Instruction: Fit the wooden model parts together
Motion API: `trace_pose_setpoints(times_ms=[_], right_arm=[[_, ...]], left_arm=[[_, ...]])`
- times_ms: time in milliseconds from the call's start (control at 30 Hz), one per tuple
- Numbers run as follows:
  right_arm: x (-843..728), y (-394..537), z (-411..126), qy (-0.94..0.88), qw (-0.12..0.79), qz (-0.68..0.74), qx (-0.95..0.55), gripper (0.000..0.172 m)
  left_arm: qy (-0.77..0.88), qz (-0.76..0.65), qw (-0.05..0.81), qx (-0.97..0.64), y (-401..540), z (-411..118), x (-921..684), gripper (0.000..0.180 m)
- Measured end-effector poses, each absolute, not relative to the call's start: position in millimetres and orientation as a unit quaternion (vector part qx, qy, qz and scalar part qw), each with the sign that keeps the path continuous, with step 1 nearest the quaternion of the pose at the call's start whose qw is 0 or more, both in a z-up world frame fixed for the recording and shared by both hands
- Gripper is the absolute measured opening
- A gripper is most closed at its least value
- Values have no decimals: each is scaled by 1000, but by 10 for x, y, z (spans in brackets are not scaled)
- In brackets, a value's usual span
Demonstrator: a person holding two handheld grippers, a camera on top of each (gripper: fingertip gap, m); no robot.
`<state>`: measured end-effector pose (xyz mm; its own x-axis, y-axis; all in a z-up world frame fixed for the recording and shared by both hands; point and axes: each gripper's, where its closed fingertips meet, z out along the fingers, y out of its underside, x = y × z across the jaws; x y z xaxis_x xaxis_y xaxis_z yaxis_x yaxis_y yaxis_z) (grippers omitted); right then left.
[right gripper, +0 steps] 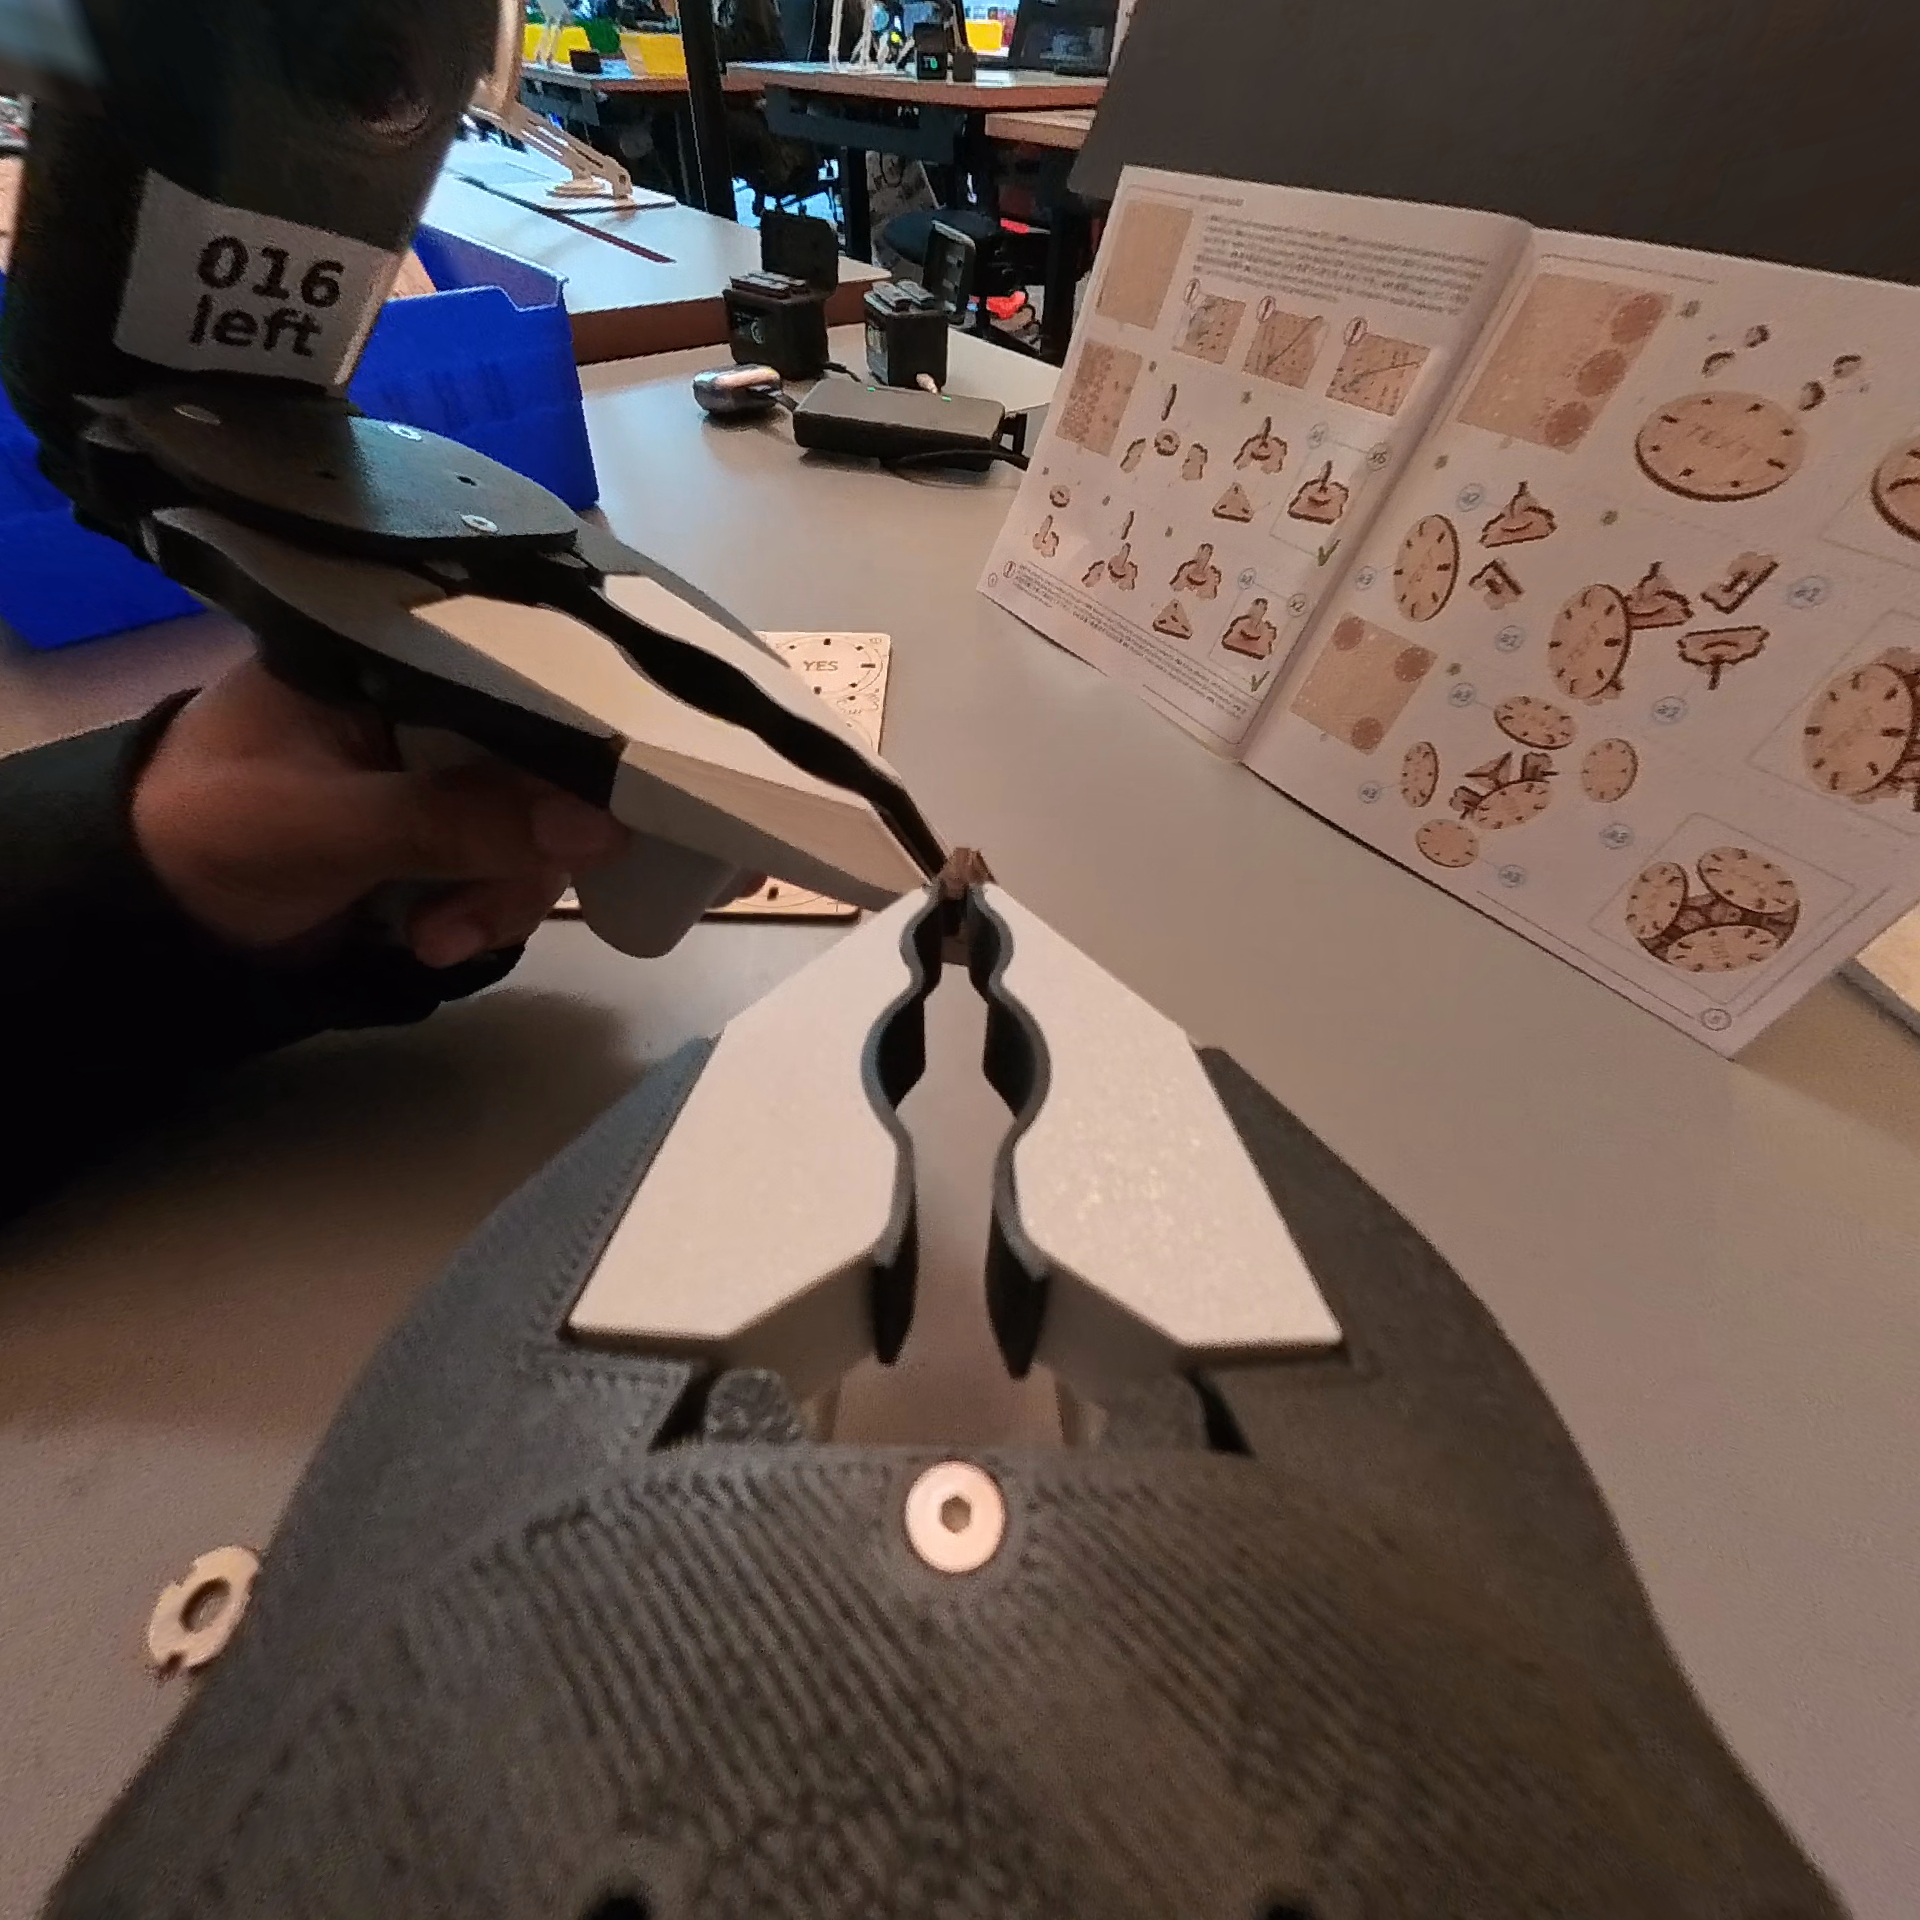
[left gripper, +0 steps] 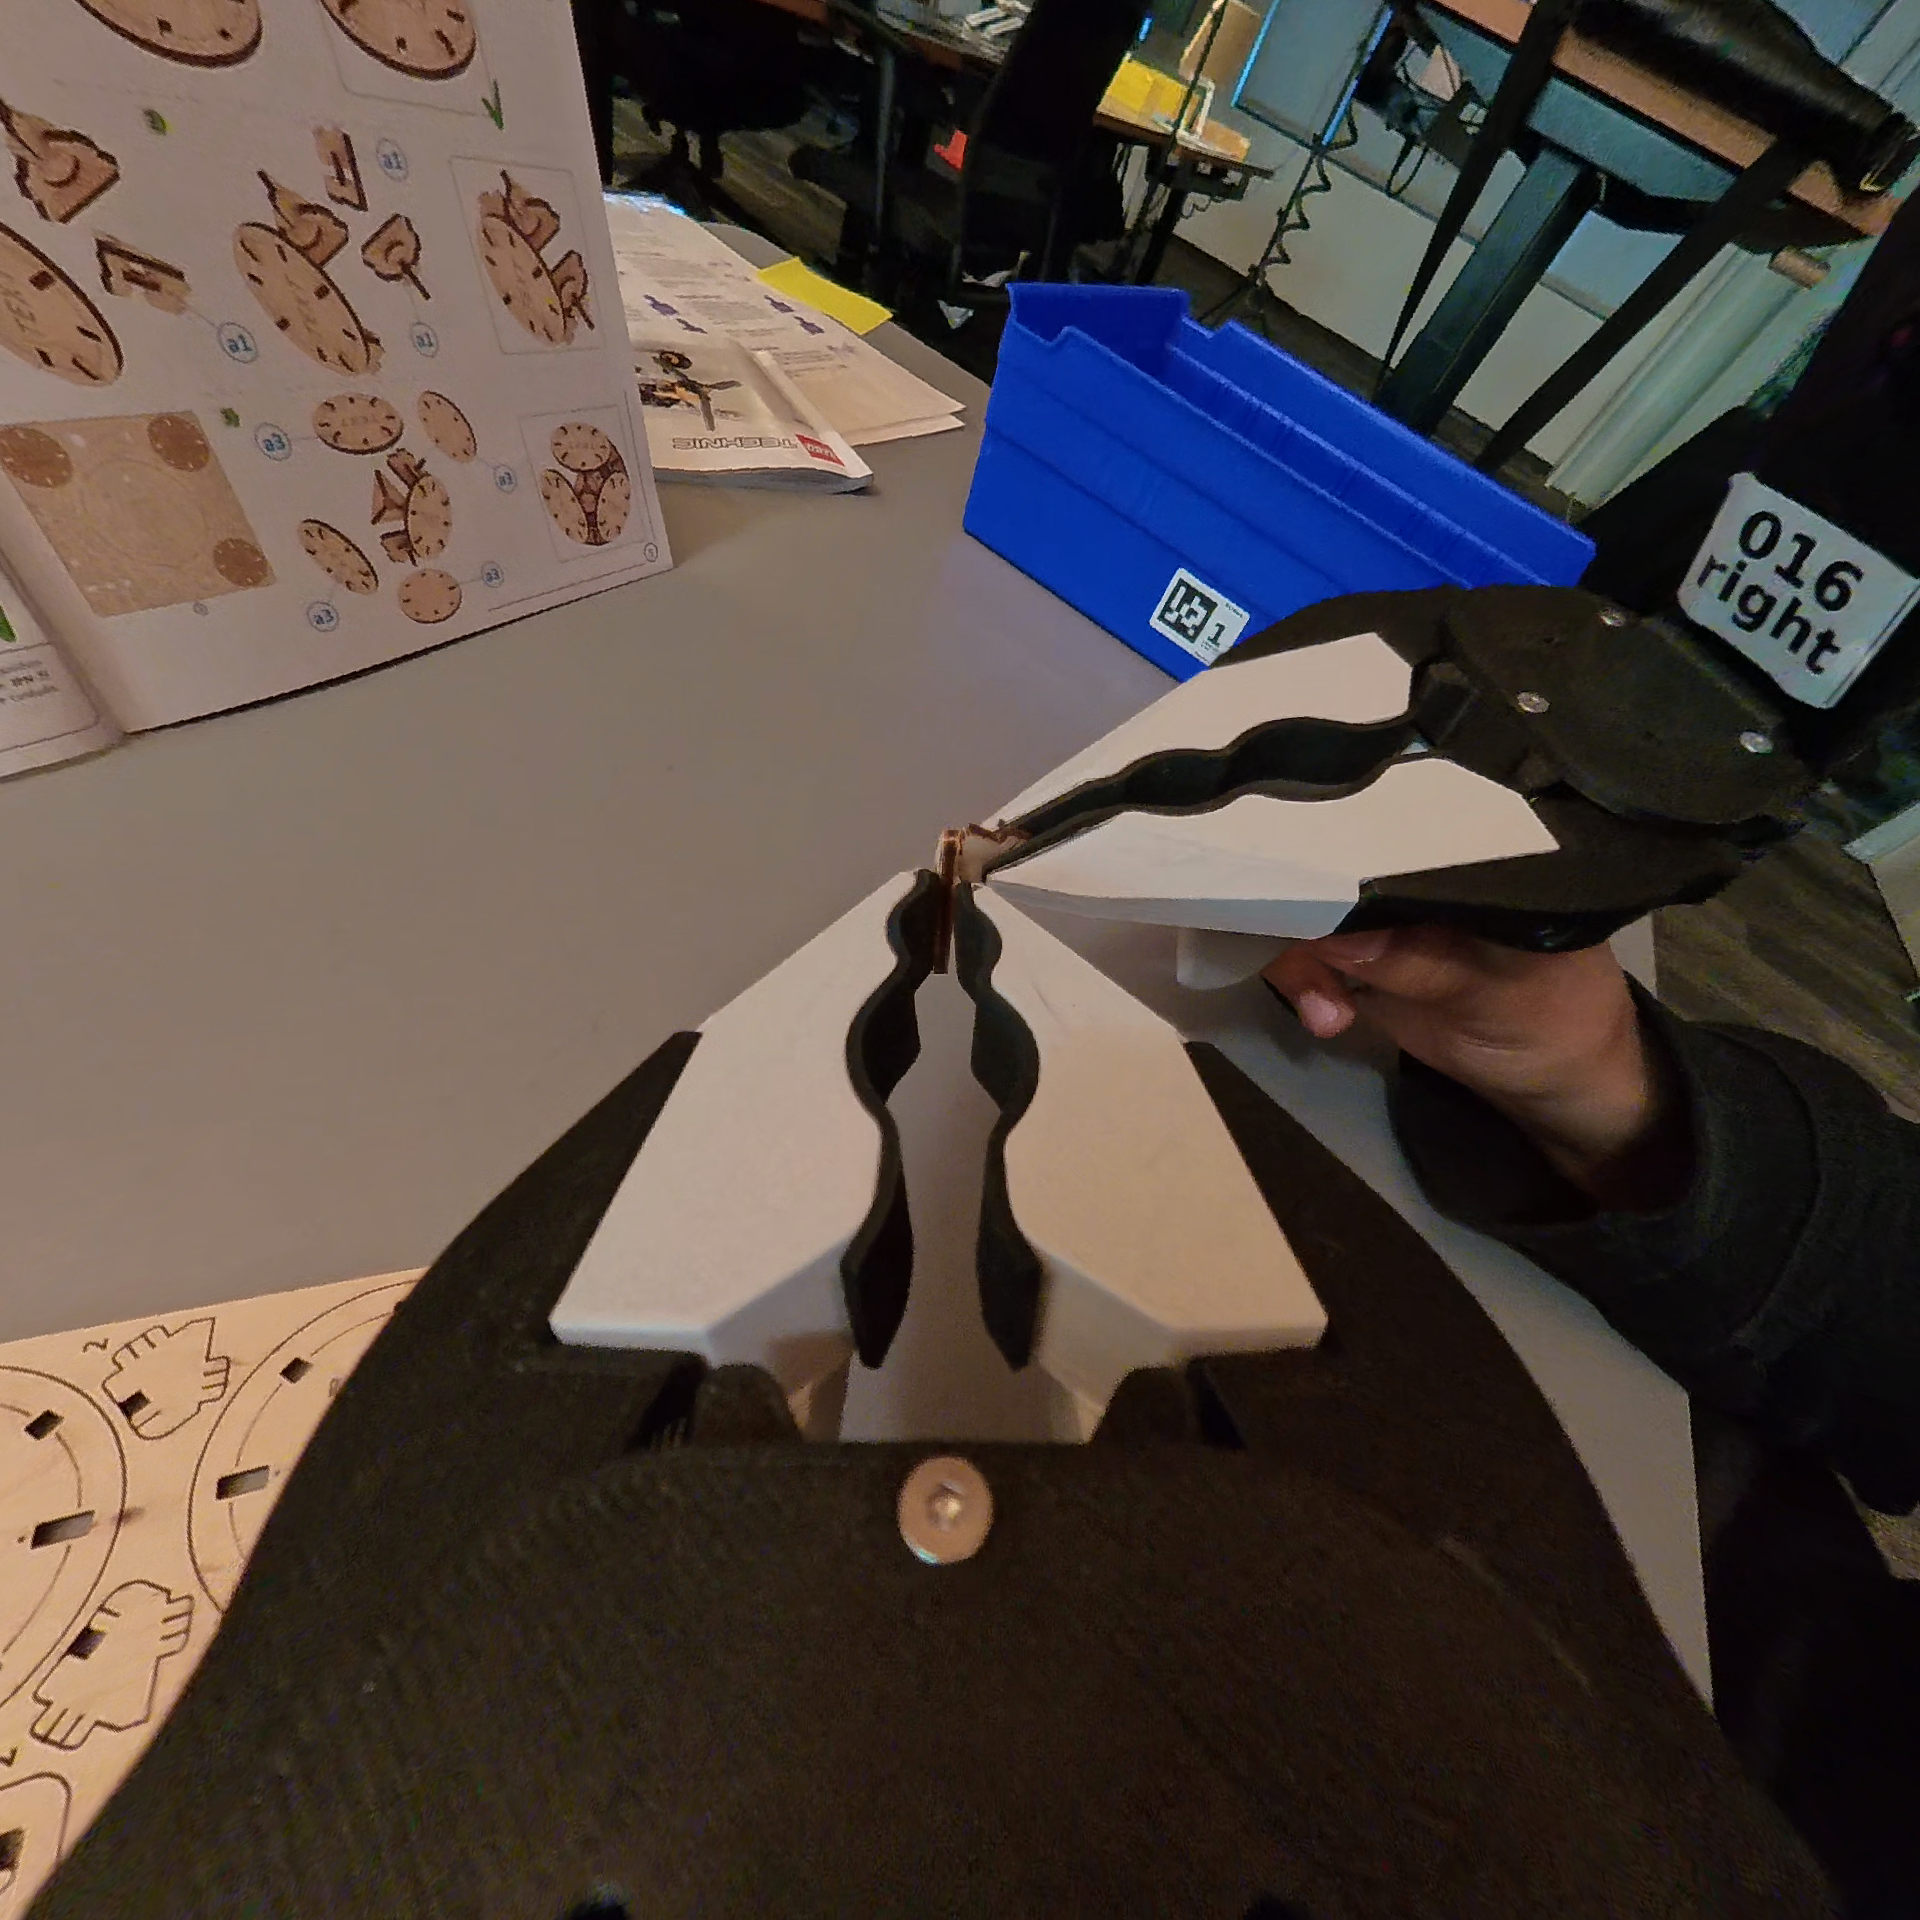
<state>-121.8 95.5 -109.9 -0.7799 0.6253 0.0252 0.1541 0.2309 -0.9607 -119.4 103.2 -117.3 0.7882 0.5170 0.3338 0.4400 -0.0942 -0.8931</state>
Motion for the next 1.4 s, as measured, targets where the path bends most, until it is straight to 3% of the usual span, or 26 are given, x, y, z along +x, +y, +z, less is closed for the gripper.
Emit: trace_pose_setpoints(times_ms=[233,367,533,600,767,1033,1167,1267,1400], right_arm=[[-1232,912,-1033,-754,337,503,-256,0],[-1223,918,-957,-734,329,531,-266,0],[-1206,918,-915,-738,385,501,-237,0],[-1202,926,-896,-731,362,522,-249,0],[-1122,976,-766,-685,204,645,-272,0],[-1185,964,-827,-707,221,629,-235,0],[-1369,877,-738,-713,173,641,-226,0],[-1671,877,-580,-722,189,631,-212,0],[-1969,891,-182,-682,153,679,-226,0]], left_arm=[[-357,59,616,-700,968,-1067,-1247,0],[-363,54,636,-679,966,-985,-1247,0],[-367,49,650,-664,968,-940,-1248,0],[-360,56,649,-668,976,-926,-1241,0],[-230,114,664,-702,1019,-807,-1102,1],[-291,101,706,-637,790,-668,-1245,21],[-363,20,681,-635,716,-842,-1346,14],[-384,-12,687,-617,730,-759,-1447,12],[-369,43,674,-638,756,-523,-1751,24]])
